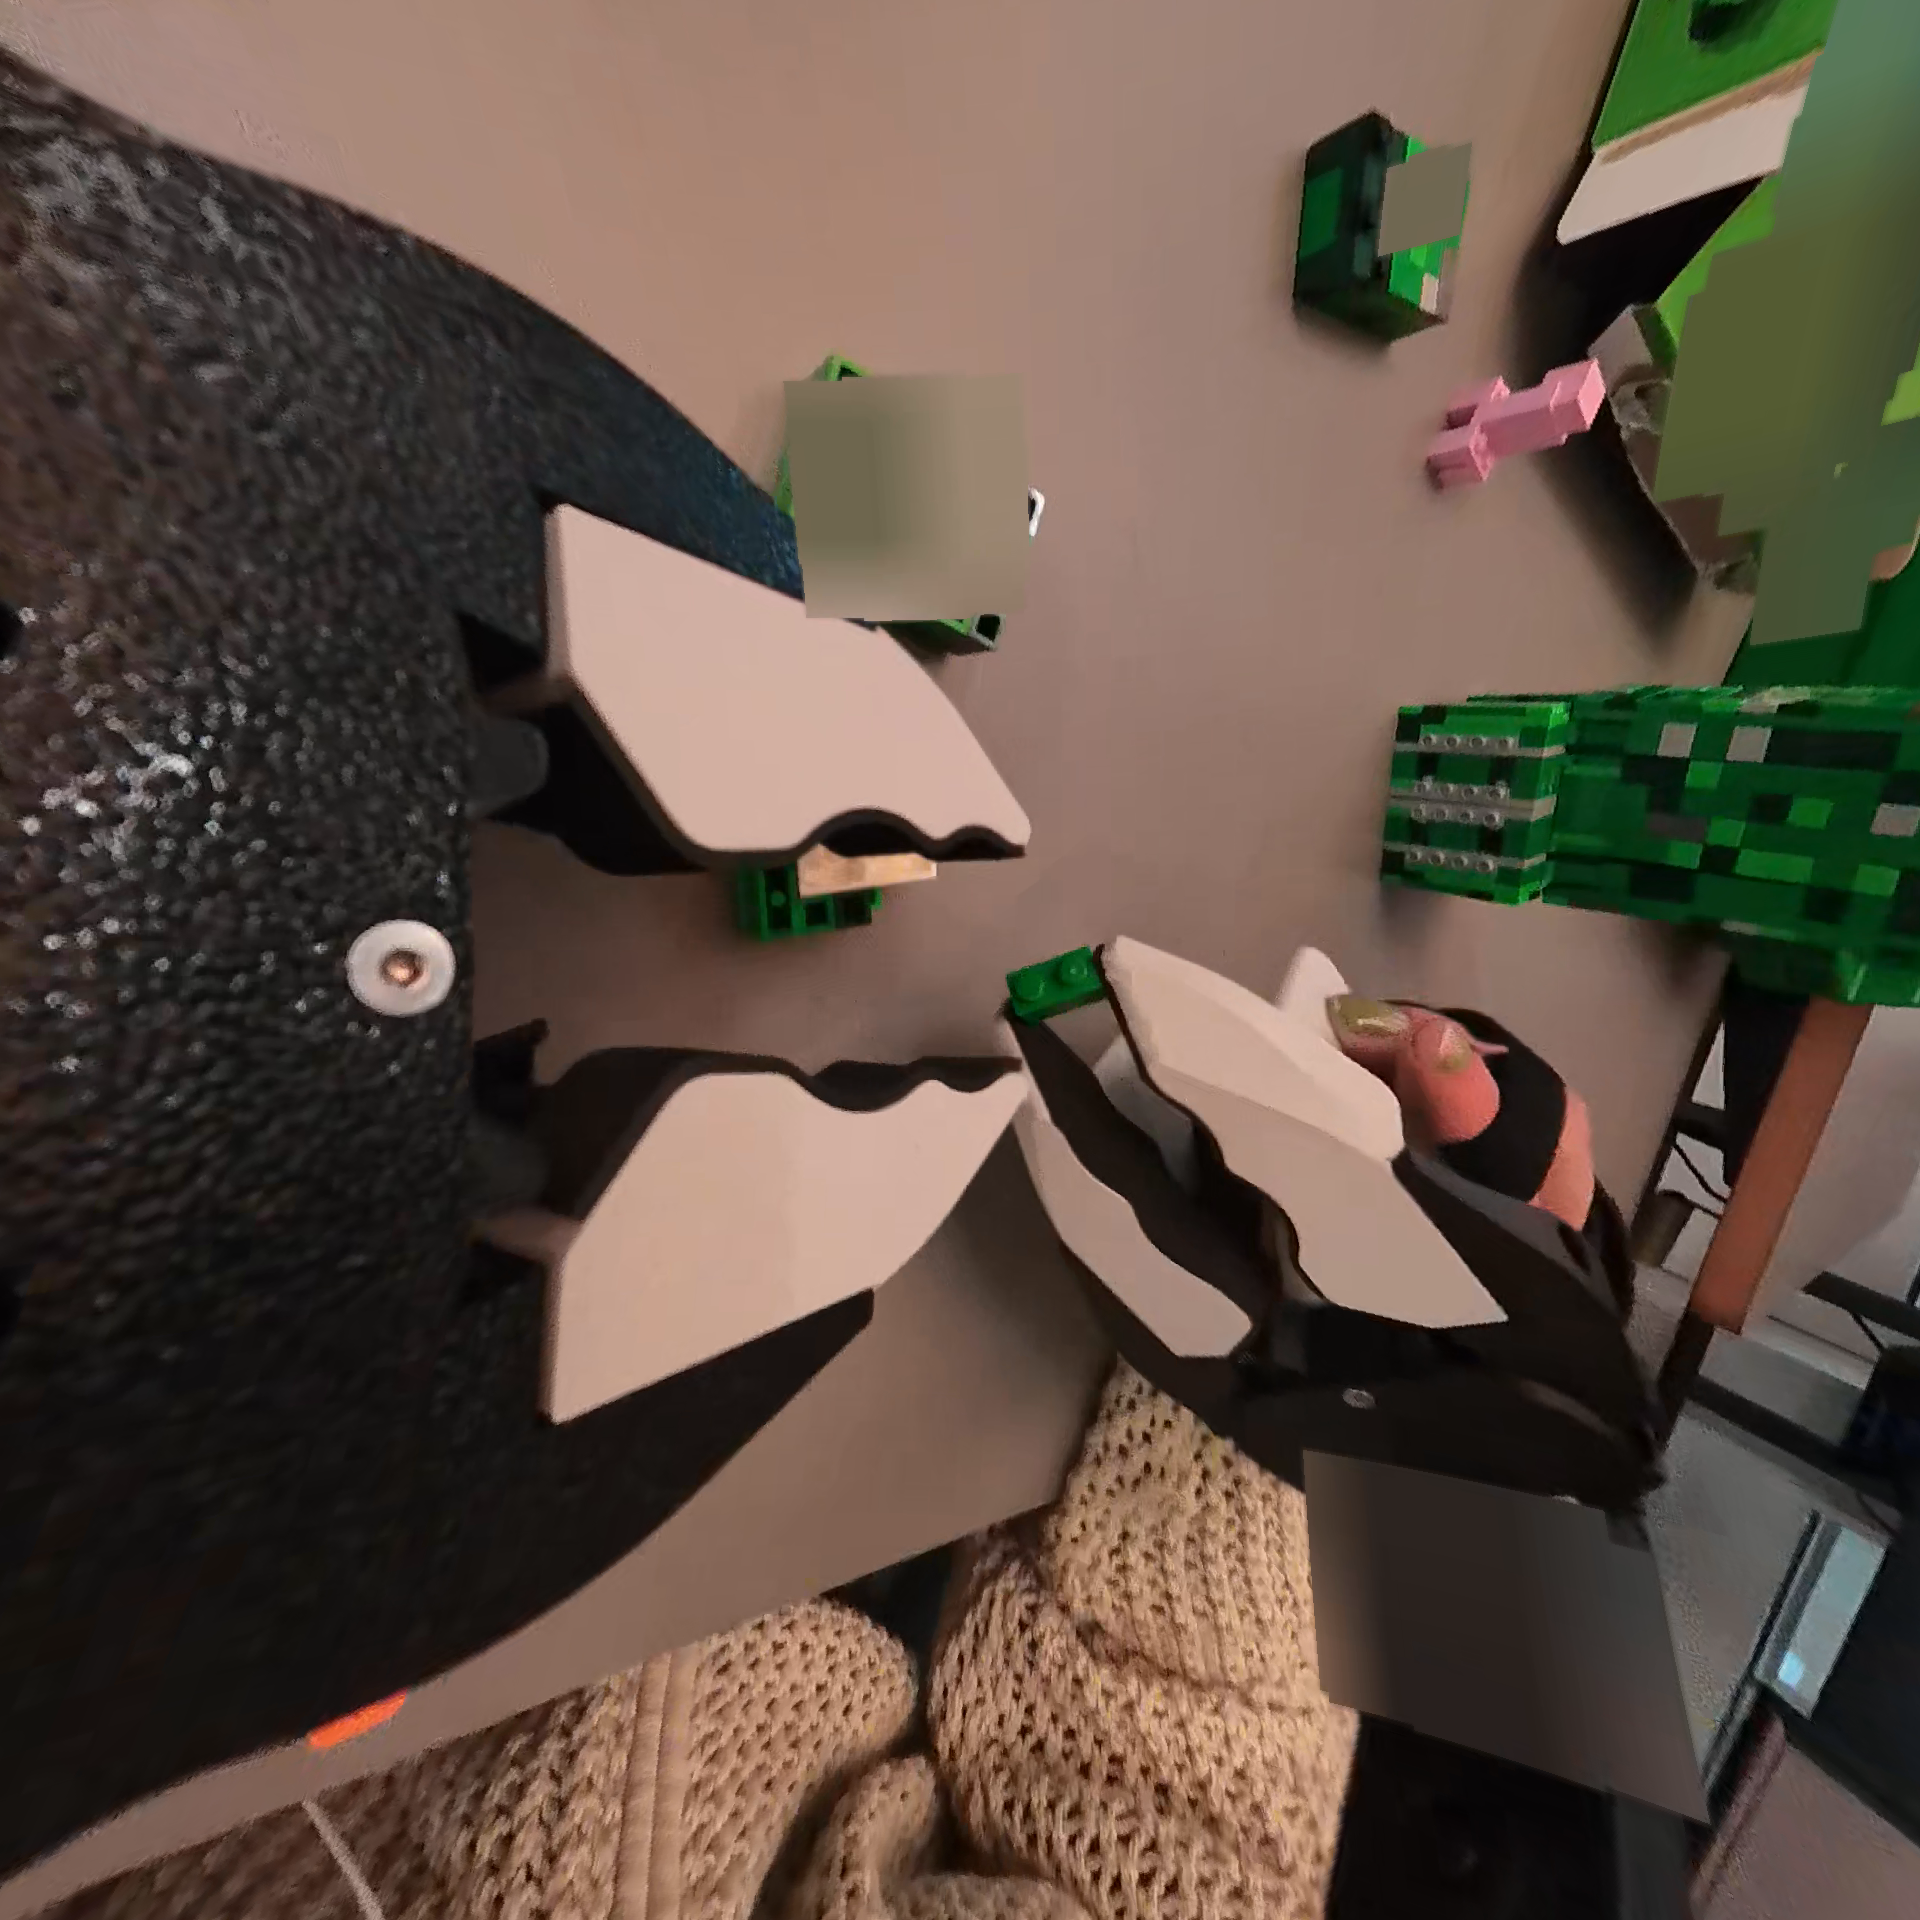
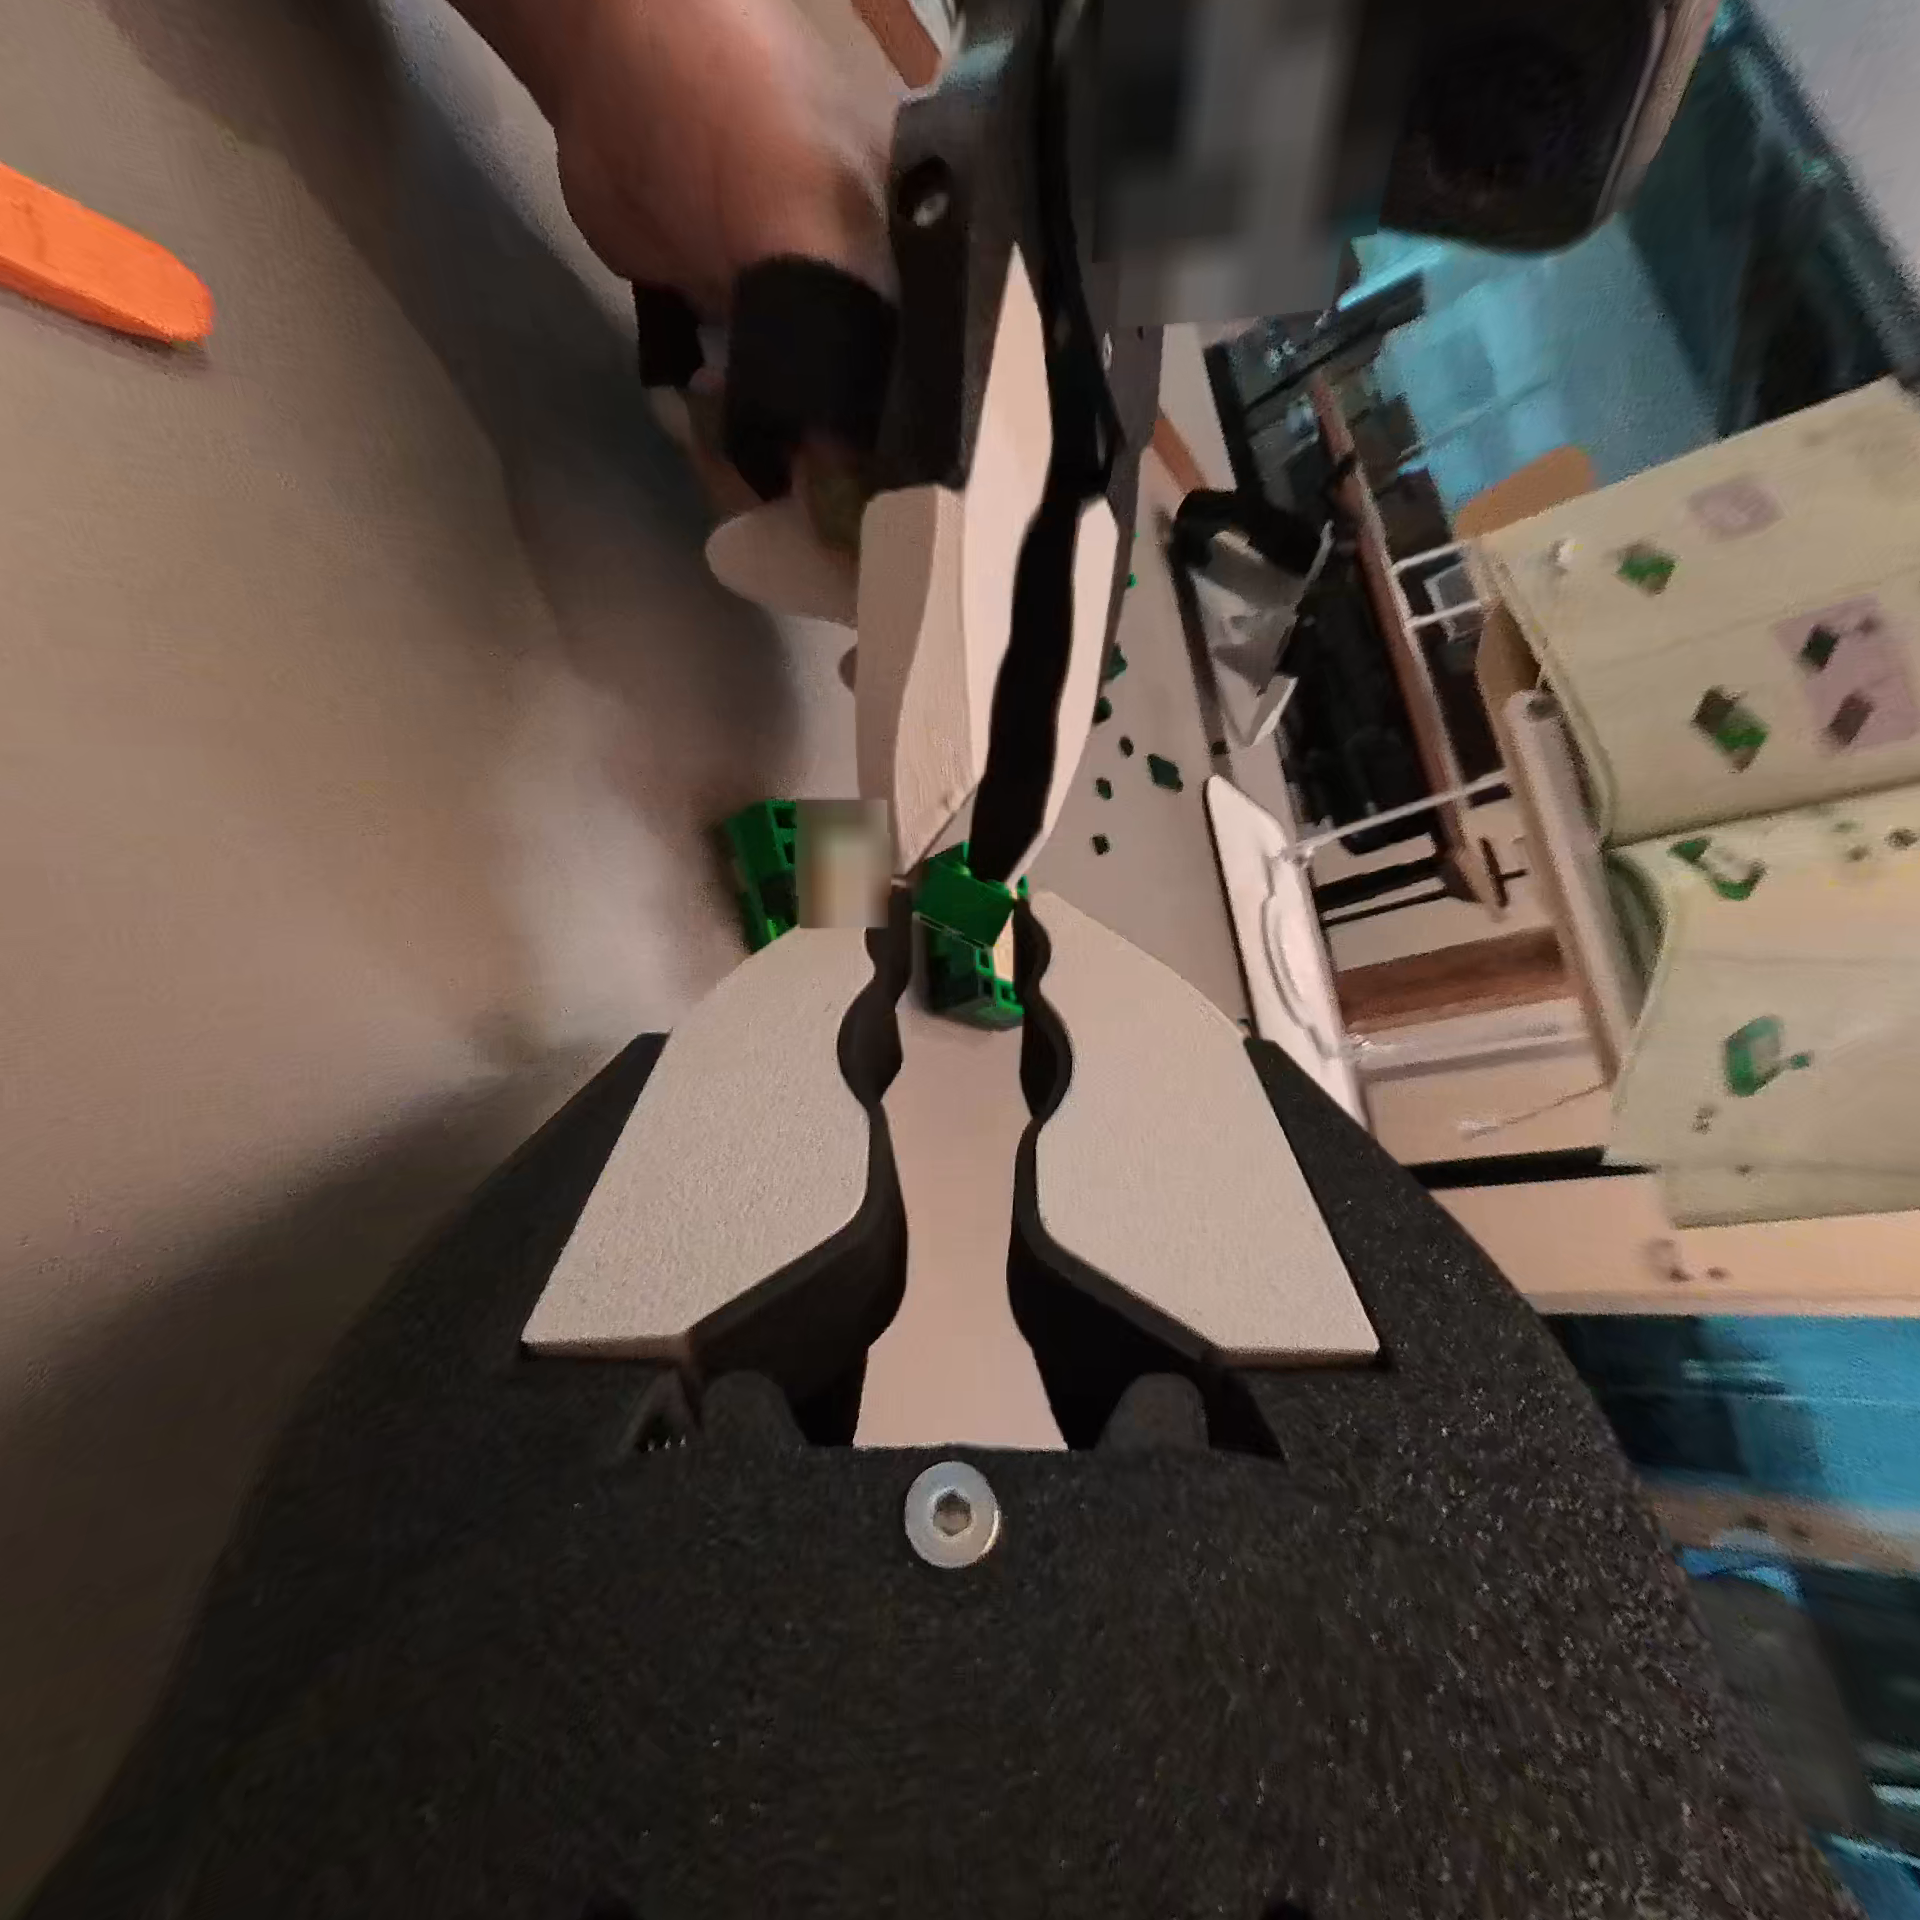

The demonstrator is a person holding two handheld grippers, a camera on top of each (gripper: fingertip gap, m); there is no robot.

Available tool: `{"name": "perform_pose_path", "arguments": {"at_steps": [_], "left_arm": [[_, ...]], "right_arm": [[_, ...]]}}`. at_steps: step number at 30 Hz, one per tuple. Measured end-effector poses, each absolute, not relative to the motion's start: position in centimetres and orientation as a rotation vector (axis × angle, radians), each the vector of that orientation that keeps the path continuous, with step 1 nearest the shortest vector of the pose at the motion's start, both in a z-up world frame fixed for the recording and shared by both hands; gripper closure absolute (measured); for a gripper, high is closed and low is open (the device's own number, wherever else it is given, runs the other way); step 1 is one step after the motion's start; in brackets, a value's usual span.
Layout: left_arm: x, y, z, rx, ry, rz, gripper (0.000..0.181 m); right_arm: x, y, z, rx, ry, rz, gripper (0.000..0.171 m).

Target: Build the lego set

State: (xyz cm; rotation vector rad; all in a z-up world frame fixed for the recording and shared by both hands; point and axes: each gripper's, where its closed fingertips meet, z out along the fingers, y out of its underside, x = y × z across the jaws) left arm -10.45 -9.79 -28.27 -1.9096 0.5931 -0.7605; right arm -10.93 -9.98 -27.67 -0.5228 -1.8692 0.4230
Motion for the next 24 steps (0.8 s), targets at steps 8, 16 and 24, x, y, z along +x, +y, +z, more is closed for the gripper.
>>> {"name": "perform_pose_path", "arguments": {"at_steps": [8,16,24], "left_arm": [[-10.1,-10.3,-28.7,-1.905,0.631,-0.829,0.159],[-10.1,-10.6,-28.0,-1.874,0.63,-0.866,0.174],[-10.7,-11.5,-23.0,-1.509,0.649,-0.846,0.174]], "right_arm": [[-11.1,-10.3,-28.6,-0.39,-1.898,0.233,0.153],[-11.3,-10.9,-28.0,-0.349,-1.853,0.216,0.153],[-10.5,-12.0,-23.3,-0.818,-1.678,1.214,0.143]]}}
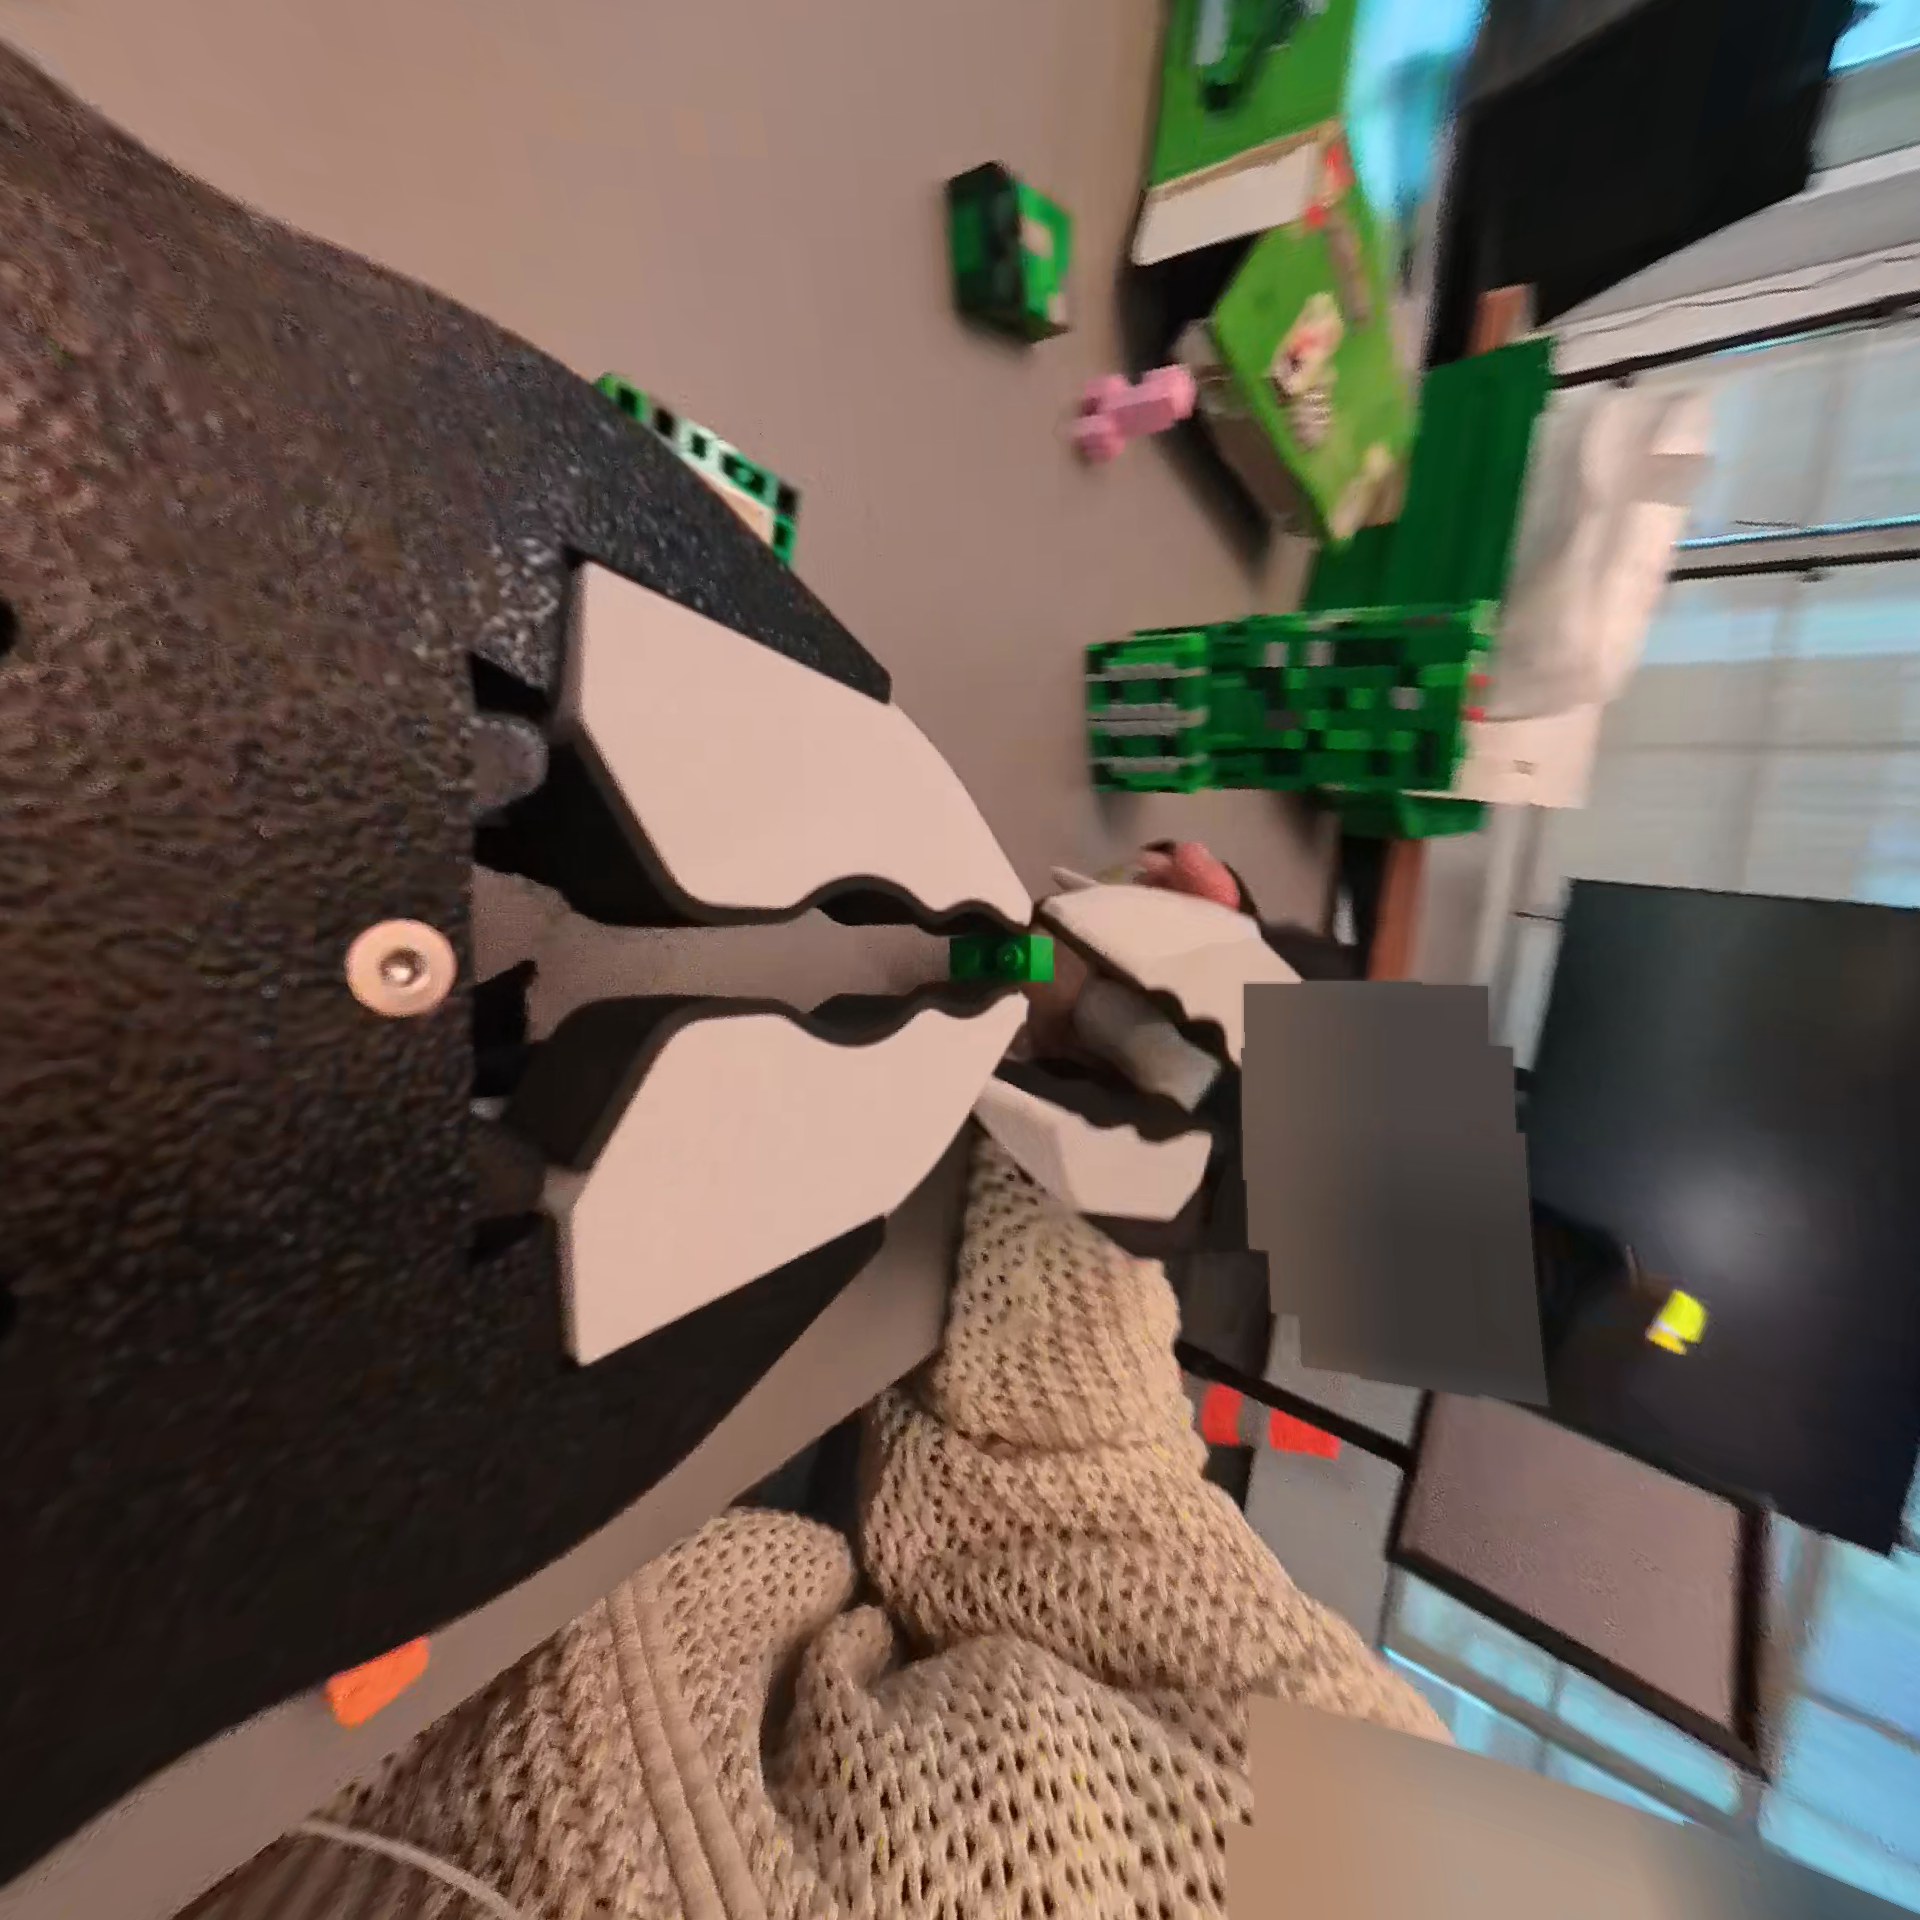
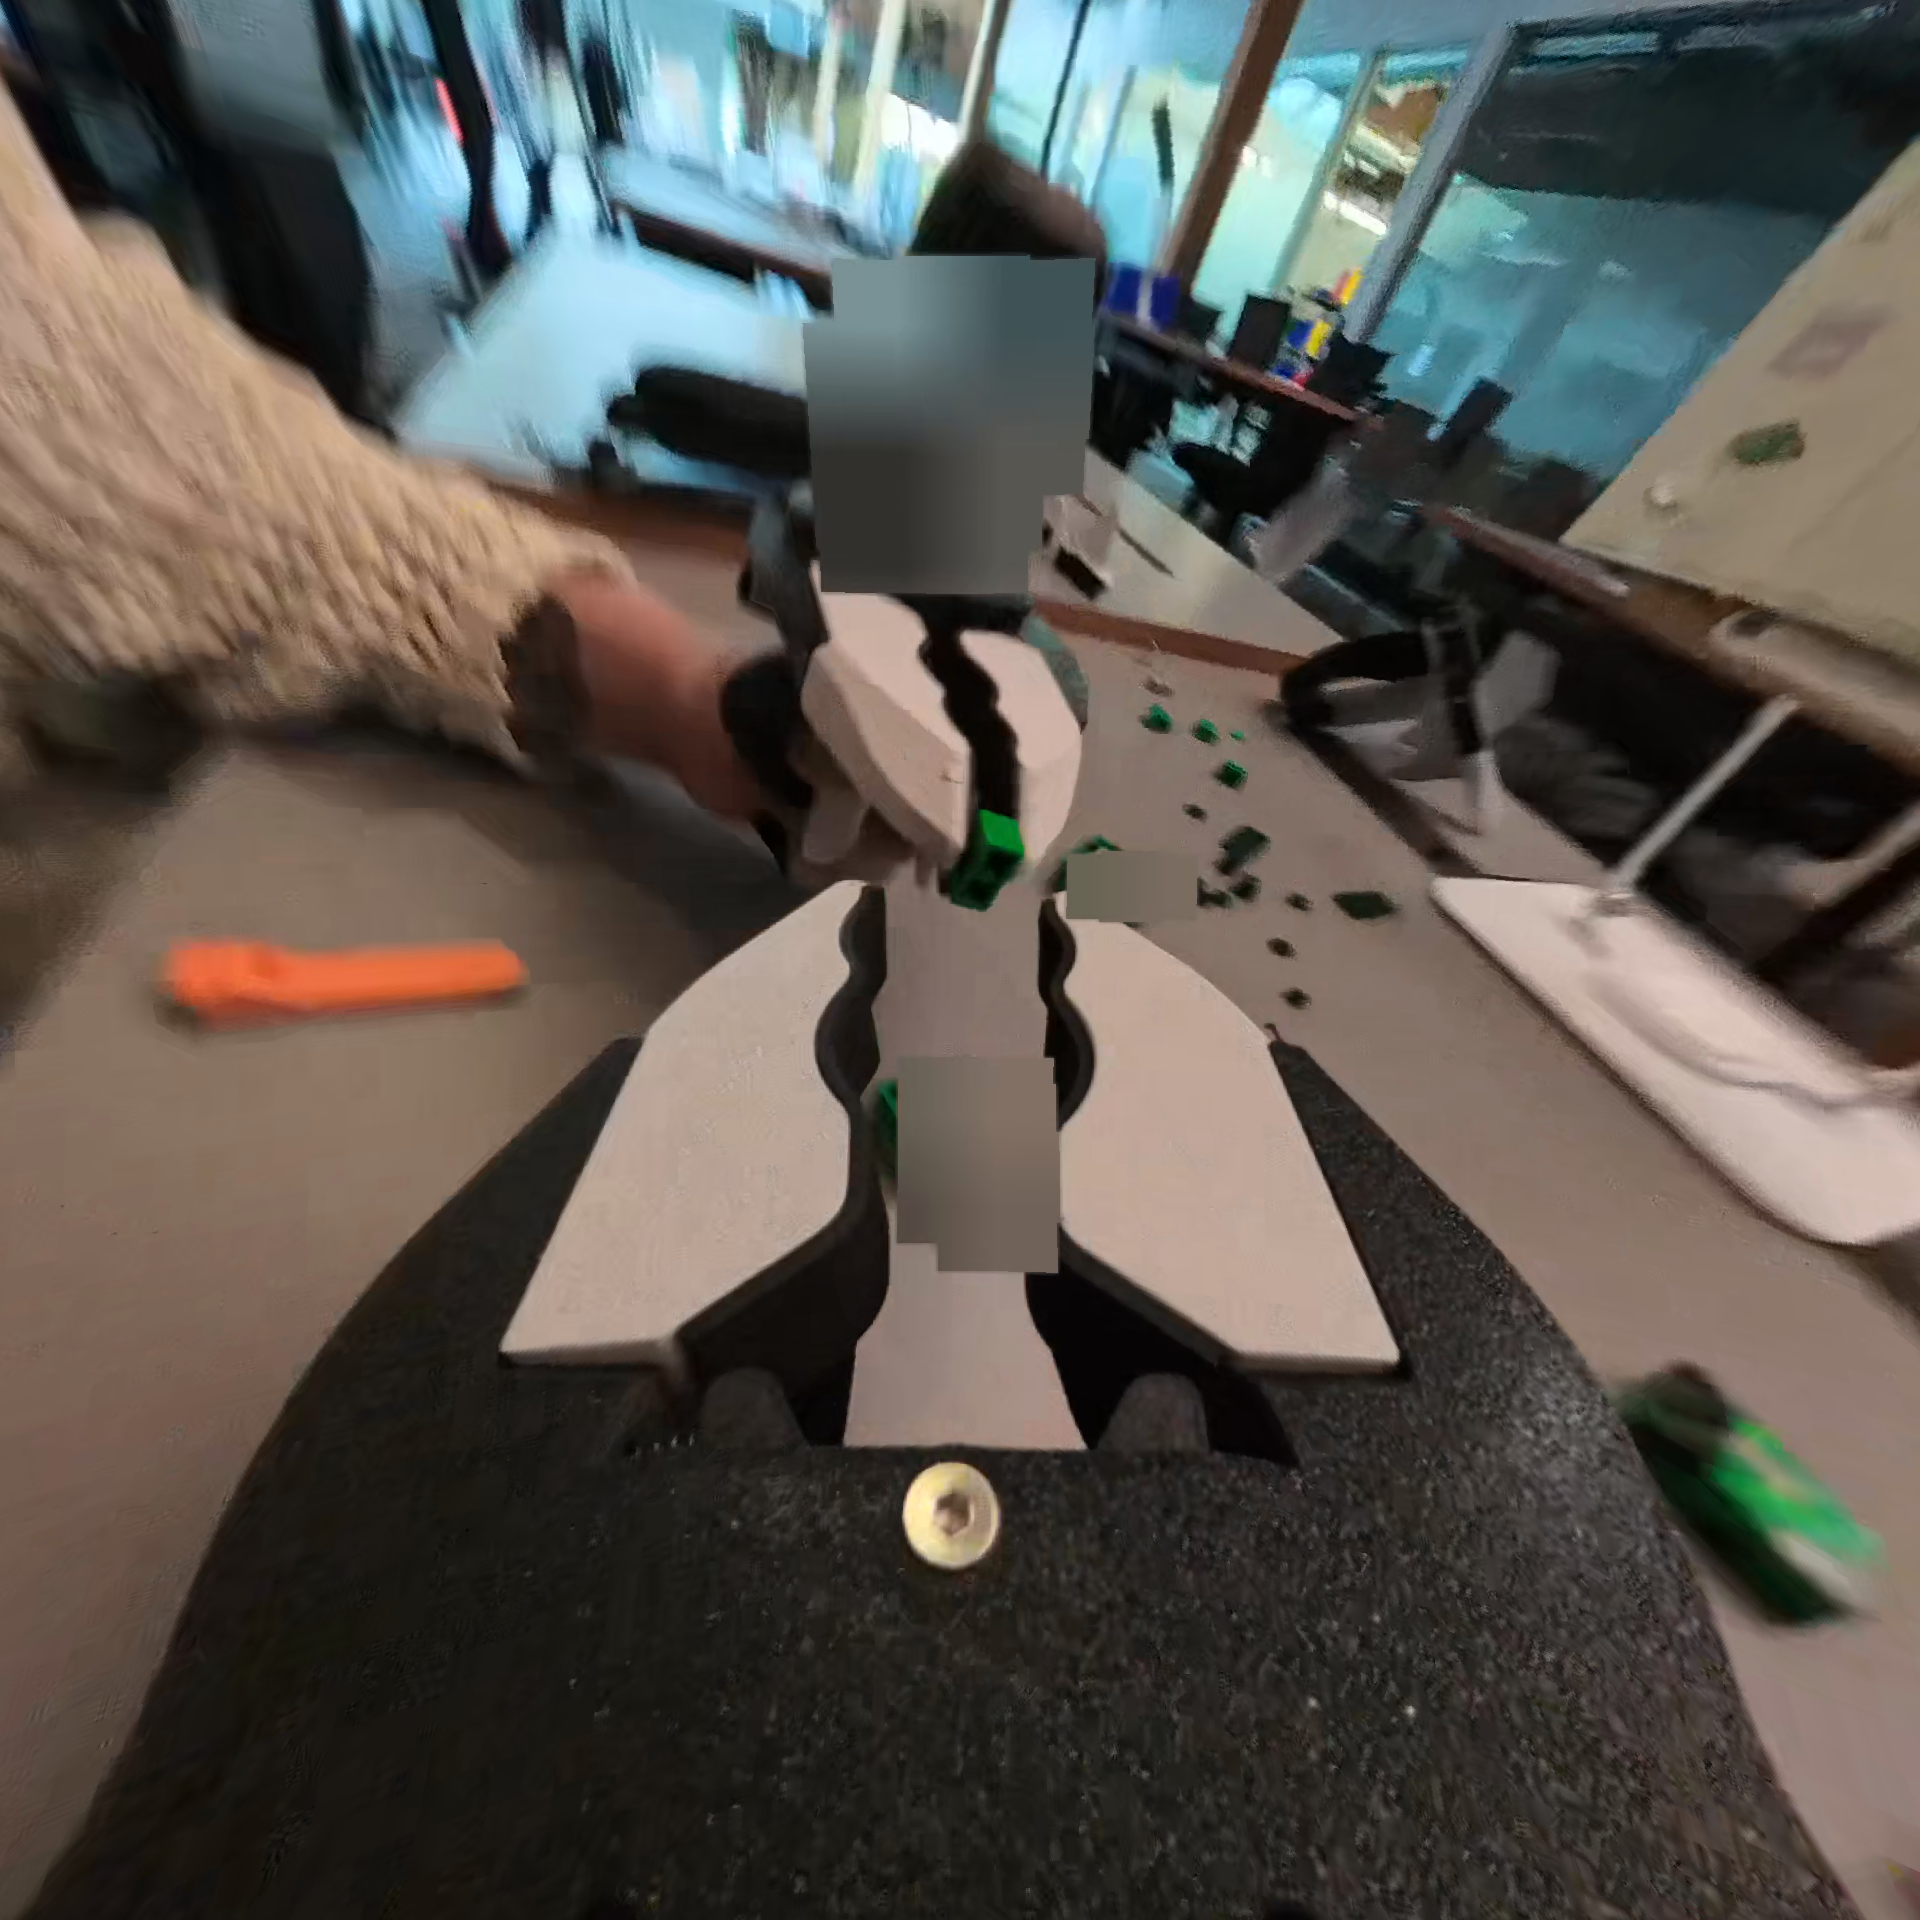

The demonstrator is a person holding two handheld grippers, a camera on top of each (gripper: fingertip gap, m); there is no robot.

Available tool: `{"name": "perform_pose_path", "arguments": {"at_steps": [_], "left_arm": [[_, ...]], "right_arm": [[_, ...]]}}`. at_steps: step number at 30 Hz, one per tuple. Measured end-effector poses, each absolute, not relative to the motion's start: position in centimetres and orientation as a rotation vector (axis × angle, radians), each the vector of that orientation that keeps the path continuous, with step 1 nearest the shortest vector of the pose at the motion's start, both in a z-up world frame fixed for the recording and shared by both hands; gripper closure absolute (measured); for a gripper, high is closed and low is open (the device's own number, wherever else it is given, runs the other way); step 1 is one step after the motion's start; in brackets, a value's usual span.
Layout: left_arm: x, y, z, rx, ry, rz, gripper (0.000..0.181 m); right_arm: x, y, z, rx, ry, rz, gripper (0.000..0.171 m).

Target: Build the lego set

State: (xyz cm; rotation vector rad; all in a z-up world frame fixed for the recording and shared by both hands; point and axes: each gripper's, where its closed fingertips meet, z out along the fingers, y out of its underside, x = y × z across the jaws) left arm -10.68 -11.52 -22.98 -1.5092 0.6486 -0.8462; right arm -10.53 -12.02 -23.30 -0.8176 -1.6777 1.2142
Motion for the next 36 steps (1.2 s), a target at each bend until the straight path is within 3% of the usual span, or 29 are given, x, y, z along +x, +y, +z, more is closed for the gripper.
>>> {"name": "perform_pose_path", "arguments": {"at_steps": [4,12,17,20,27,31,33,36], "left_arm": [[-10.3,-12.5,-21.3,-1.365,0.7,-0.803,0.174],[-9.2,-13.0,-21.2,-1.316,0.771,-0.734,0.174],[-9.3,-12.7,-21.9,-1.367,0.776,-0.716,0.174],[-10.1,-12.0,-23.3,-1.438,0.859,-0.484,0.158],[-10.3,-11.0,-26.0,-1.558,1.052,-0.034,0.154],[-10.4,-10.7,-28.3,-1.636,1.156,0.084,0.159],[-10.5,-10.8,-29.0,-1.664,1.179,0.09,0.173],[-10.5,-10.8,-28.8,-1.676,1.153,0.034,0.174]], "right_arm": [[-10.3,-12.2,-22.3,-0.943,-1.611,1.555,0.145],[-10.3,-13.8,-22.3,-0.909,-1.643,1.677,0.162],[-10.3,-13.2,-23.0,-0.914,-1.69,1.551,0.163],[-10.5,-11.5,-24.3,-0.934,-1.742,1.278,0.163],[-10.8,-10.2,-28.4,-0.852,-1.923,0.782,0.163],[-10.9,-10.5,-29.7,-0.81,-1.983,0.691,0.163],[-10.9,-10.6,-29.8,-0.794,-1.994,0.664,0.163],[-11.0,-10.6,-29.5,-0.785,-1.979,0.672,0.163]]}}
